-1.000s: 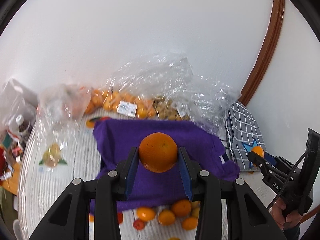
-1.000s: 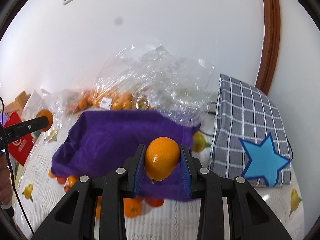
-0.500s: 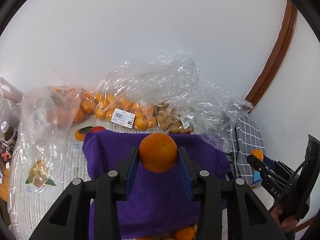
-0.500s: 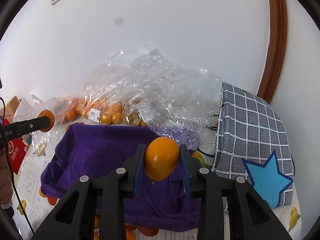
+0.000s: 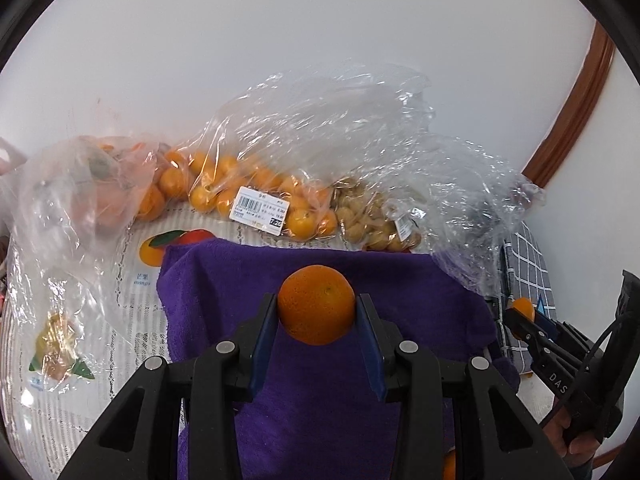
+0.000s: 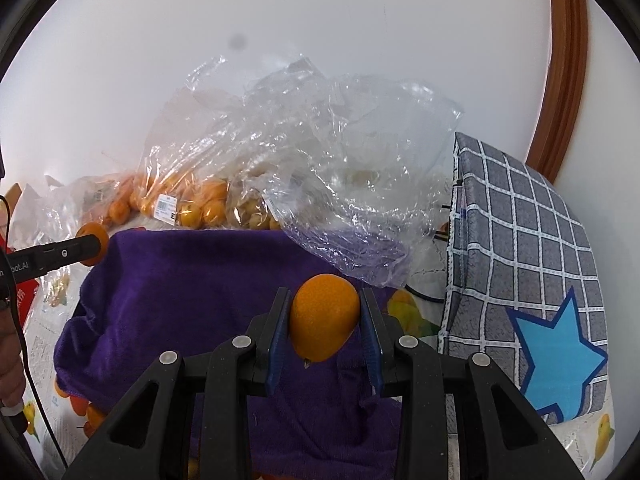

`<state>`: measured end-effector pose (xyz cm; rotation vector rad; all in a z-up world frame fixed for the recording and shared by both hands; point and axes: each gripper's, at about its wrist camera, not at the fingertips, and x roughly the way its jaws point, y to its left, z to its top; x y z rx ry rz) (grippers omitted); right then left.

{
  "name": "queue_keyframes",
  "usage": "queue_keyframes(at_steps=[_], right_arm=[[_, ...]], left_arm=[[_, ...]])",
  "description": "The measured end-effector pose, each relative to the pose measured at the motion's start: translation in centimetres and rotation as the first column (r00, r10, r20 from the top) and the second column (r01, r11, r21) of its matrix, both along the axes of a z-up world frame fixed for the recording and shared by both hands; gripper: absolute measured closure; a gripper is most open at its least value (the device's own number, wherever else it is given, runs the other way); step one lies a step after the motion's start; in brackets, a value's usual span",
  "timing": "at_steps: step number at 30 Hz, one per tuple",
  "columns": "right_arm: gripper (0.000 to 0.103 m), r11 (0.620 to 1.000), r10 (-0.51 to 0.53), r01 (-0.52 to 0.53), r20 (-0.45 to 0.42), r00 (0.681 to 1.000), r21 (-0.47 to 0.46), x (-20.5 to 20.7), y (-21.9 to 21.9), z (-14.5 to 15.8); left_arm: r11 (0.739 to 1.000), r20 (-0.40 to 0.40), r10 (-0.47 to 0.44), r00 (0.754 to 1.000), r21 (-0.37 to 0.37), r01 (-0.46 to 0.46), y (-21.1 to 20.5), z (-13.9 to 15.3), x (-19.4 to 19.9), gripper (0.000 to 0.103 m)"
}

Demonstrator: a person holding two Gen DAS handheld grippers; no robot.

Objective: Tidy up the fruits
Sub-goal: 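Carry the right tool's orange over the purple towel while the left tool carries its orange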

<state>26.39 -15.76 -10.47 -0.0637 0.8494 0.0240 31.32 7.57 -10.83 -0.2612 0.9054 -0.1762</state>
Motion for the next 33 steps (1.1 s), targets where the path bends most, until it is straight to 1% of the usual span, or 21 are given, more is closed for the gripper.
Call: queue_keyframes(at_steps=[11,22,33], right_arm=[[0.069,1.0,-0.022,0.023,-0.041,0.999,0.013,1.6,-0.6,-2.8],[0.069,1.0,-0.008,0.008,-0.092,0.996,0.005,2.9,-0.2,-5.1],[0.069,1.0,0.009,-0.01,-0.131,0.991,-0.007,3.9,0.7,-6.5]], left_arm=[[0.998,-0.038,-0.008,0.999,0.069,0.011,-0.4,-1.6,1.4,0.066],[0.997,-0.092,0.004,0.996,0.082,0.004,0.0,-3.2,2.4,0.066],[0.993,-0.133,-0.015,0.991,0.115,0.03,-0.6,-4.8,2.8,0.066]])
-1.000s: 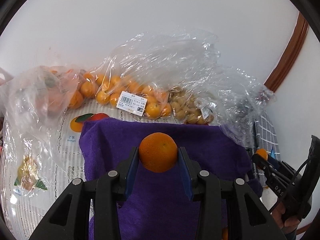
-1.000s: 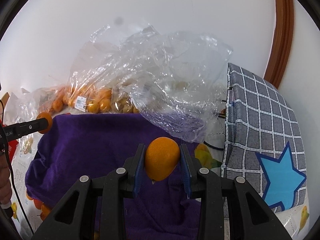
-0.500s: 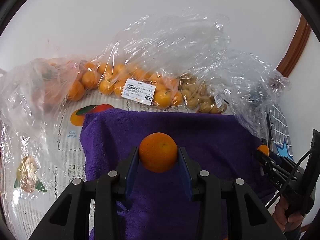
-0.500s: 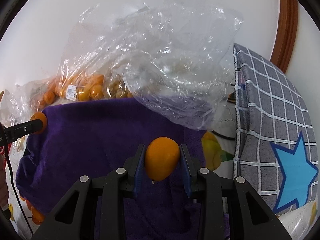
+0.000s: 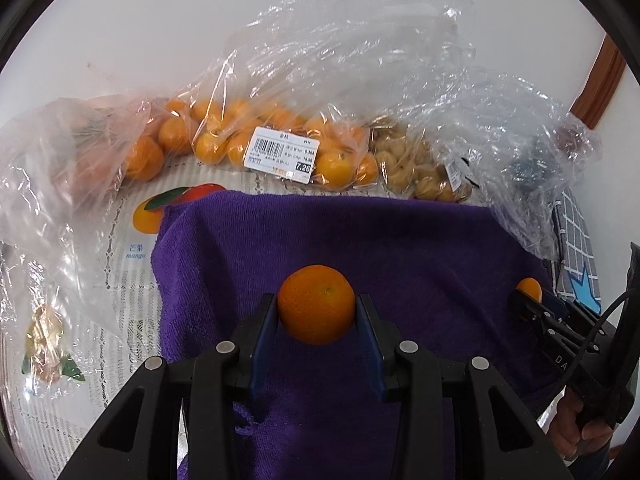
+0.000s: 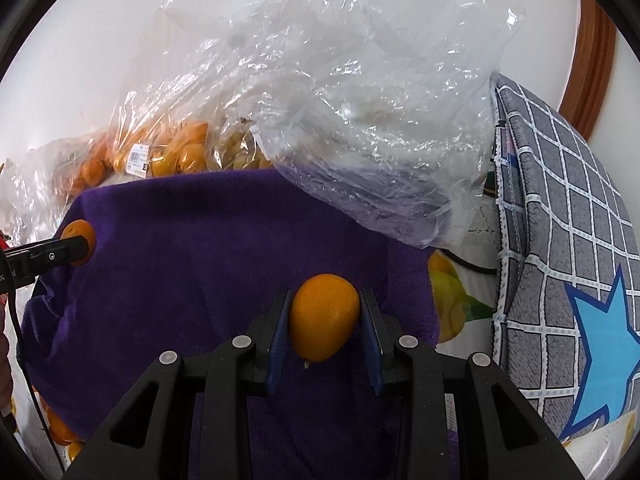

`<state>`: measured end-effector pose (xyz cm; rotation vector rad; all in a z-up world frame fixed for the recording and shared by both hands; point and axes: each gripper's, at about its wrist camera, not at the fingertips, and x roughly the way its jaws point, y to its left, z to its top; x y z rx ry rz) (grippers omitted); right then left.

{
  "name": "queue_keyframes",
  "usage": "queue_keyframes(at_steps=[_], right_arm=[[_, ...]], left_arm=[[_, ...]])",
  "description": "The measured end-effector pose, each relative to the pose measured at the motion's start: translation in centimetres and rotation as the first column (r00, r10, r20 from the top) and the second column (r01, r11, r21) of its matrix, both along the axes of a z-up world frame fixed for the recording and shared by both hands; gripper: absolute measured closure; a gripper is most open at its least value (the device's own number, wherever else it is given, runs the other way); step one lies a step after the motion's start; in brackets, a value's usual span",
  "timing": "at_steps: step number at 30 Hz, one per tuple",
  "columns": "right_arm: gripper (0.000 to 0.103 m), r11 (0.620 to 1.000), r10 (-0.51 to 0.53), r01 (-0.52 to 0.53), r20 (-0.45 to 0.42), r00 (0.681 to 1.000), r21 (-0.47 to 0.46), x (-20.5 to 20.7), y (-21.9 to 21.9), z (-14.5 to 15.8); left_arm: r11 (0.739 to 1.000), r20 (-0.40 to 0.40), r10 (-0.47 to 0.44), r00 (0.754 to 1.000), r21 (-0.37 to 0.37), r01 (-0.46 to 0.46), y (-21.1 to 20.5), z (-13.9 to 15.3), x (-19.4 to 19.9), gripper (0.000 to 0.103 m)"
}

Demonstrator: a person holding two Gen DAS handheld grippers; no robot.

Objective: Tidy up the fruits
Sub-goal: 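Carry the right tool's orange over the purple towel while the left tool carries its orange, then open the right tool onto the towel while the left tool releases its orange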

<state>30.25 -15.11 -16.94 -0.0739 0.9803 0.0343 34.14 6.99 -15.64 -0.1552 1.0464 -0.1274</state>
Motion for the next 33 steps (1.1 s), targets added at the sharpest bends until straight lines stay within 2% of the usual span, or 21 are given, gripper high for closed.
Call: queue_keyframes(at_steps=[23,31,33], right_arm=[[0.069,1.0,0.013,-0.013,-0.025,1.0,-0.003,0.4,0.4,-0.9],[0.048,1.0,0.004,-0.004,-0.015,1.0,-0.011,0.0,0.0,-0.2],[0.047,1.0,0.002,-0.002,-0.014,1.0,-0.004,-0.1,-0.2,0.0]], left_arm=[[0.999,-0.036,-0.045,0.998,0.017,0.045,-1.1,-1.6,0.3,0.066],[0.999,-0.024,-0.05,0.998,0.009,0.05,-1.0,-1.8,0.2,0.065],[0.999,-0.026,-0.05,0.998,0.01,0.05,-1.0,-1.8,0.3,0.065]])
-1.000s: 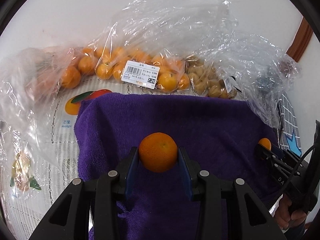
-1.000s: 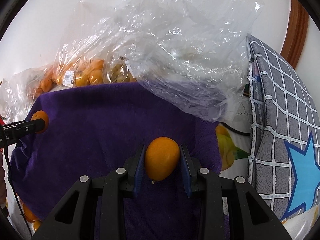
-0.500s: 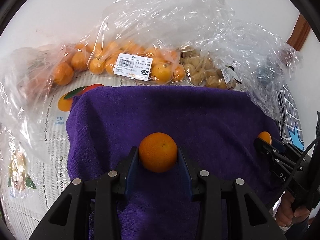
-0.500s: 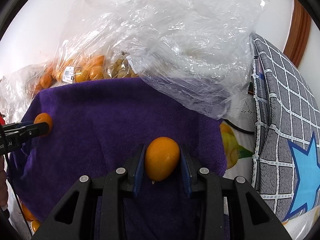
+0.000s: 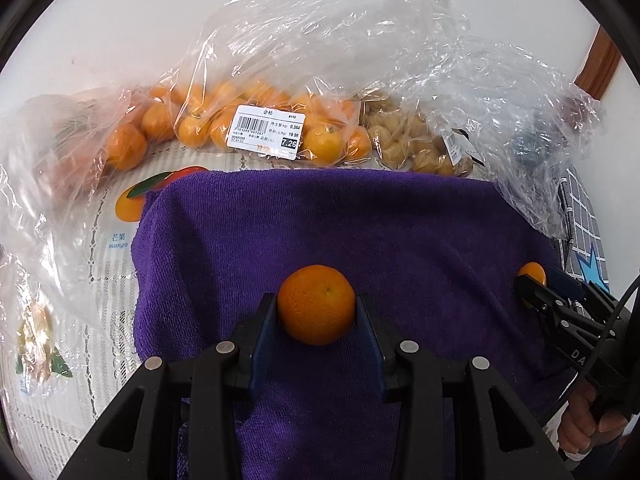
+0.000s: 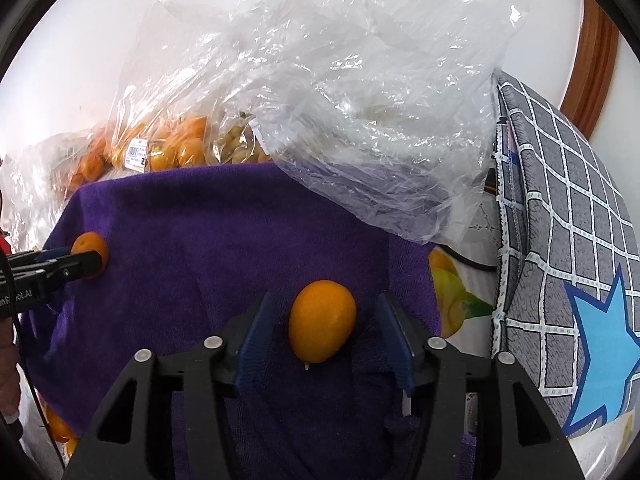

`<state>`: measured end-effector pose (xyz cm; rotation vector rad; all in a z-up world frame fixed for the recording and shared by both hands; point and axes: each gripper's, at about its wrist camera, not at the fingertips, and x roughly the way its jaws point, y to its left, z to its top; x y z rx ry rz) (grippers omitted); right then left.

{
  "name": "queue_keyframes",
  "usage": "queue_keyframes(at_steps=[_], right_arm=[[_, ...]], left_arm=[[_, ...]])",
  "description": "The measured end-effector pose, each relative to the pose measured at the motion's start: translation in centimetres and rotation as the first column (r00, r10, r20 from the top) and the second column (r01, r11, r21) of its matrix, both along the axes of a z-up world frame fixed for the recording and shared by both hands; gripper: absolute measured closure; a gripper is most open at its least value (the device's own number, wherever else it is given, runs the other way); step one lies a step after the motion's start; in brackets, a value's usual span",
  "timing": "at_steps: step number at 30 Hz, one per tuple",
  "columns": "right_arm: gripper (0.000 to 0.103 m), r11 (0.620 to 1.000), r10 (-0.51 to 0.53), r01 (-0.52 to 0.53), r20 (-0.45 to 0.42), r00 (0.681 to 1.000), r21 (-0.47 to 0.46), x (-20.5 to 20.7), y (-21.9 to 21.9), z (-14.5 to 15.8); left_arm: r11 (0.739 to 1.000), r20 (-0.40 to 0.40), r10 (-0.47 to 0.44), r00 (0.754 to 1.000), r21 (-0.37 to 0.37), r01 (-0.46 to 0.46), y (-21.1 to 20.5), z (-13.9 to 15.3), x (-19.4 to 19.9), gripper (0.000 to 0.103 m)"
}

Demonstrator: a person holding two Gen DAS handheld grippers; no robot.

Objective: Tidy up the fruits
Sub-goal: 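Open the right tool onto the towel while the left tool releases its orange, then pull both open tools back from the purple towel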

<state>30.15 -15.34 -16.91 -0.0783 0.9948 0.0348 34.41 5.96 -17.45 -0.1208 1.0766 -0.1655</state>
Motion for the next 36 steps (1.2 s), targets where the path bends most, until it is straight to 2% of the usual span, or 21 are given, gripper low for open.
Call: queue_keyframes(at_steps=[5,10,17,26,31,36], right_arm=[[0.045,1.0,-0.009,0.009,0.003,1.0,0.008,-0.3,-0.2,0.4],[0.043,1.0,-0.02,0.02,0.02,1.0,-0.012,-0.8,-0.3,0.9],[0.043,0.999,-0.052,0.053,0.045,0.998,-0.003,-2.1,-0.9,2.3],[0.043,0.995,-0.082,0.087,0.09,0.993,-0.048,-3.4,-1.2,4.6],[0.043,0.993,-0.099,0.106,0.111,0.989,-0.057,-4.5,-1.5,6.2],[0.043,0.993,-0.113,0.109,0.108,0.988,0.04,-6.2,-2.1,8.3]], left_arm=[[1.0,0.0,-0.007,1.0,0.013,0.007,-0.2,-0.1,0.1,0.065],[1.0,0.014,-0.006,1.0,0.03,0.006,-0.4,0.3,-0.1,0.053],[1.0,0.056,-0.01,0.998,0.016,0.009,-0.3,1.7,-0.9,0.049],[0.999,0.157,0.012,0.988,0.029,-0.016,0.0,4.0,-2.0,0.049],[0.999,0.232,0.029,0.972,0.02,-0.035,0.3,5.3,-3.1,0.049],[0.999,0.294,0.049,0.955,0.003,-0.053,0.7,7.0,-4.1,0.049]])
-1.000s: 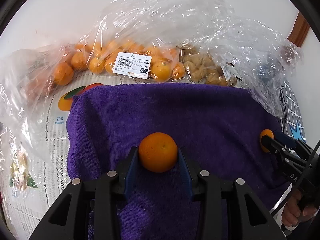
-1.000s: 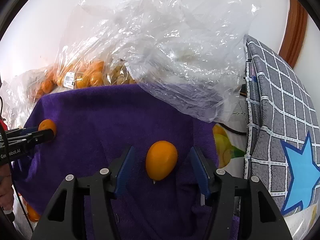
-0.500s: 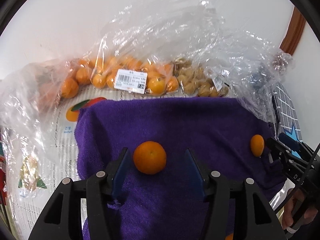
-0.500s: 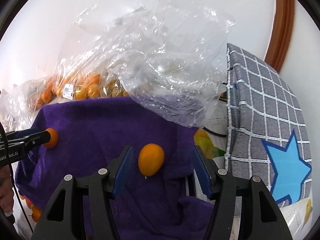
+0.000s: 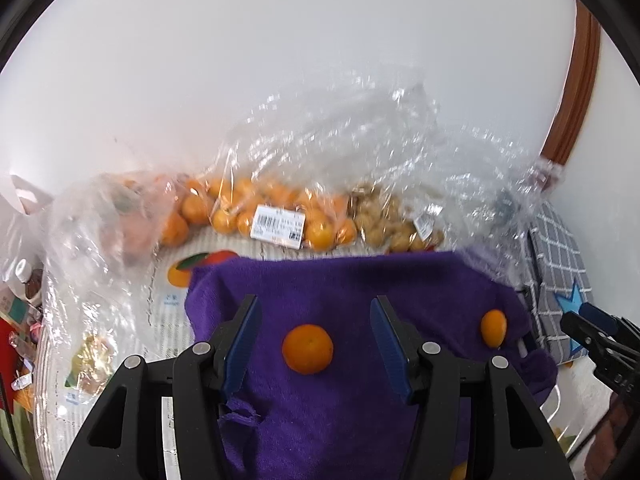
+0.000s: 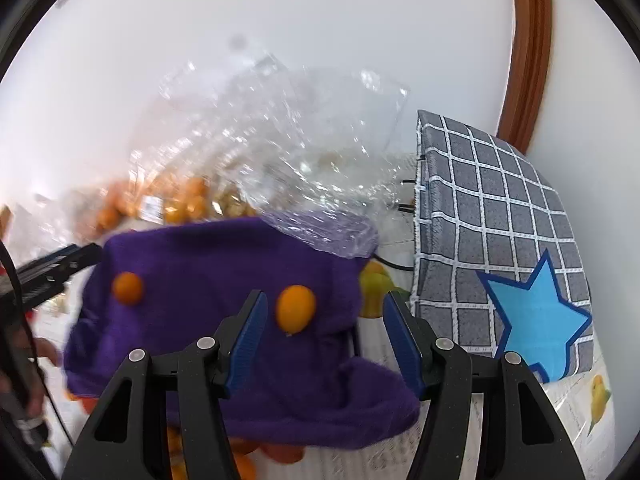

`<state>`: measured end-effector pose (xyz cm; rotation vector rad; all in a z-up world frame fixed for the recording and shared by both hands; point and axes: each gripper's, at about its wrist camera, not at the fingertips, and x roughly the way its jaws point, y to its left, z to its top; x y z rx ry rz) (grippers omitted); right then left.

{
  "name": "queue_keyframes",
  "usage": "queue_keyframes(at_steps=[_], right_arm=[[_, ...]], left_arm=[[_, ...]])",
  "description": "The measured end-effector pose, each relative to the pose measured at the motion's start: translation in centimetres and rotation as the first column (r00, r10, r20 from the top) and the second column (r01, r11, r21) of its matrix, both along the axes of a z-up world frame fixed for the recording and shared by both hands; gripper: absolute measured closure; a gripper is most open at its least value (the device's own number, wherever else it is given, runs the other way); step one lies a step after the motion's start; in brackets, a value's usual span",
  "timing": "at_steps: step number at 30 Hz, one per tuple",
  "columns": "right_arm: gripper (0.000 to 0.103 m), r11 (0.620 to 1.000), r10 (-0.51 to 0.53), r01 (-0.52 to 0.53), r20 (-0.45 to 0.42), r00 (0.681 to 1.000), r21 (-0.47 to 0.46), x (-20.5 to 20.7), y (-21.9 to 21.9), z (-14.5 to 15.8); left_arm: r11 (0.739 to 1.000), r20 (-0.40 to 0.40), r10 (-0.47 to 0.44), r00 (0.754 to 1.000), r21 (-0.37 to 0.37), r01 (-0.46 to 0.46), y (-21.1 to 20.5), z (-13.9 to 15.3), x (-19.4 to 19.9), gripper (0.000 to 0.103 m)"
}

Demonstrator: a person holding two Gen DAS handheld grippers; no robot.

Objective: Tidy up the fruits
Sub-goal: 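Pull both open tools back from the purple towel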

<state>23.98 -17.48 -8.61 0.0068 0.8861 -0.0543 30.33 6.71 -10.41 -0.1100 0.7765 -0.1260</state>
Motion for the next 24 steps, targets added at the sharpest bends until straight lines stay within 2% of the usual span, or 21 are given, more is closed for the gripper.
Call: queue_keyframes(at_steps=[2,5,7,10,15,24], right_arm=[[0.043,1.0,0.002,-0.001,0.022,1.0,-0.027,-1.0,0.1,1.2],[0.043,0.999,0.011,-0.009,0.047,0.999,-0.053,-2.3,0.3,2.4],[0.043,0.998,0.023,-0.021,0.048,0.999,-0.051,-3.1,0.3,2.9],[0.043,0.999,0.049,-0.048,0.029,0.998,-0.017,-4.2,0.2,3.4],[0.043,0.999,0.053,-0.053,0.018,0.998,-0.012,-5.5,0.5,3.3],[0.043,0.998,0.064,-0.063,-0.015,0.998,0.015,-7.5,0.9,1.6]], left_arm=[[0.999,-0.003,-0.022,1.0,-0.023,0.022,0.1,0.6,-0.3,0.049],[1.0,0.073,-0.008,0.997,0.005,0.008,-0.2,2.1,-1.5,0.049],[1.0,0.095,-0.014,0.995,0.028,0.012,-0.7,3.0,-2.3,0.049],[1.0,0.121,-0.026,0.992,0.02,0.024,-1.1,3.9,-3.9,0.049],[0.997,0.089,-0.039,0.995,0.063,0.033,-1.9,3.8,-6.2,0.049],[0.999,0.017,-0.022,1.0,0.045,0.021,-0.8,0.6,-9.5,0.049]])
